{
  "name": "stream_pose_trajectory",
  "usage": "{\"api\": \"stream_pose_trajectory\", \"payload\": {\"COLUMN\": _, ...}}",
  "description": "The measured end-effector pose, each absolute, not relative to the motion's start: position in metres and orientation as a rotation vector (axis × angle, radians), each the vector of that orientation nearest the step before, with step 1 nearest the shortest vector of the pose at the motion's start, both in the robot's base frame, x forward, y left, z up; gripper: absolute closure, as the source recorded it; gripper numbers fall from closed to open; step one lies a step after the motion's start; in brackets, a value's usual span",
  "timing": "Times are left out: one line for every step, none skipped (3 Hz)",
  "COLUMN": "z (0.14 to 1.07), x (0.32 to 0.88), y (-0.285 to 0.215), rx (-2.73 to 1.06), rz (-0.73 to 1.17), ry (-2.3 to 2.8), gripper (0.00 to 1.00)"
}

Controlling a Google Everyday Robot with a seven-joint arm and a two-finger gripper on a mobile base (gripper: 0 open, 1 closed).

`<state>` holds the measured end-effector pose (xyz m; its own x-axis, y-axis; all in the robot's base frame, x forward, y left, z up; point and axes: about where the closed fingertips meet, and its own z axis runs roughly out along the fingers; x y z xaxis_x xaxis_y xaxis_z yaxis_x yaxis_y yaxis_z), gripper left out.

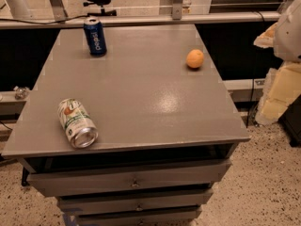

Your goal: Move orange near pepsi can

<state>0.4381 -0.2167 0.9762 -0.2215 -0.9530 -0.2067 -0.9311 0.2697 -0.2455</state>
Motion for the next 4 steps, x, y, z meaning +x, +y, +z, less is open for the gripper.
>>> {"api": "stream_pose_trajectory", "payload": {"z": 0.976, "x": 0.438, "y": -0.217, "rx": -1.725, "rz": -0.099, "ry": 2.232, "gripper": 0.00}}
{"api": "stream_pose_trajectory", "payload": {"z": 0.968, "x": 0.445, "y": -0.215, "rx": -1.700, "rz": -0.086, "ry": 2.217, "gripper": 0.00}}
{"api": "stream_pose_trajectory", "payload": {"z": 0.951, "x": 0.482, "y": -0.218, "rx": -1.638, "rz": -0.083, "ry": 2.183, "gripper": 0.00}}
{"api": "stream_pose_trajectory", "payload": {"z": 0.939, "x": 0.527, "y": -0.222, "rx": -1.546, "rz": -0.065, "ry": 2.149, "gripper": 0.00}}
